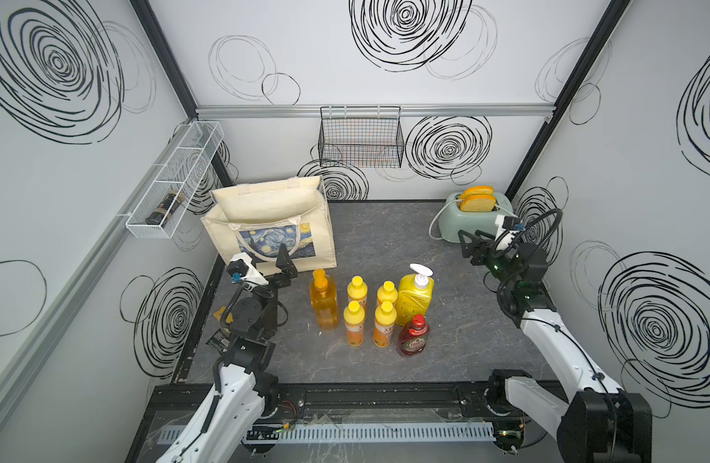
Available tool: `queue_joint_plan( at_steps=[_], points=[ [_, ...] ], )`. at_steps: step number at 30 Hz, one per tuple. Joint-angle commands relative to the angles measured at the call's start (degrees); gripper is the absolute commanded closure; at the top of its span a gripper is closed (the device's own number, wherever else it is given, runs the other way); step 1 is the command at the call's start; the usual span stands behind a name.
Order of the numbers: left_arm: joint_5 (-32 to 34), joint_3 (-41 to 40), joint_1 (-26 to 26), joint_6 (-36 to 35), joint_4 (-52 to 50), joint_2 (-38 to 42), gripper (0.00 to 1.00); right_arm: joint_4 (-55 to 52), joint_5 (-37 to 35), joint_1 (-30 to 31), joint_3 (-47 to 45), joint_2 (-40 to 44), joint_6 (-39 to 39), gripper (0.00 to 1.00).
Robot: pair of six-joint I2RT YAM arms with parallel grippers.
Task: Pack dish soap into the shopping bag
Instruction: Move the shopping bag to the center of the board.
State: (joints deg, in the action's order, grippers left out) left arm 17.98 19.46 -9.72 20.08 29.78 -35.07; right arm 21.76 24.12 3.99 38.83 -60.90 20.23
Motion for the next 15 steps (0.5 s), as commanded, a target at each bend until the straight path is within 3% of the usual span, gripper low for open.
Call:
queue_joint_plan(
  at_steps=[1,5,8,15],
  points=[
    [-8.65,6.65,4.72,8.95,-7.16,-2.66,0.04,-4.90,3.40,7.71,7.54,-4.06,-3.07,0.24],
    [-13.26,19.24,7.41,11.34,-14.13,-9.18,0.03,-7.26,2.71,15.07,18.27,-12.34,-3.13,0.23],
    [-12.56,24.50,7.73,11.80,-16.04,-12.10,0.03,-8.18,2.55,19.64,25.26,-18.83,-2.96,0.23],
    [-18.53,22.64,12.01,13.35,-13.65,-13.11,0.03,-10.30,2.06,27.68,41.03,-33.68,-3.53,0.25]
  ],
)
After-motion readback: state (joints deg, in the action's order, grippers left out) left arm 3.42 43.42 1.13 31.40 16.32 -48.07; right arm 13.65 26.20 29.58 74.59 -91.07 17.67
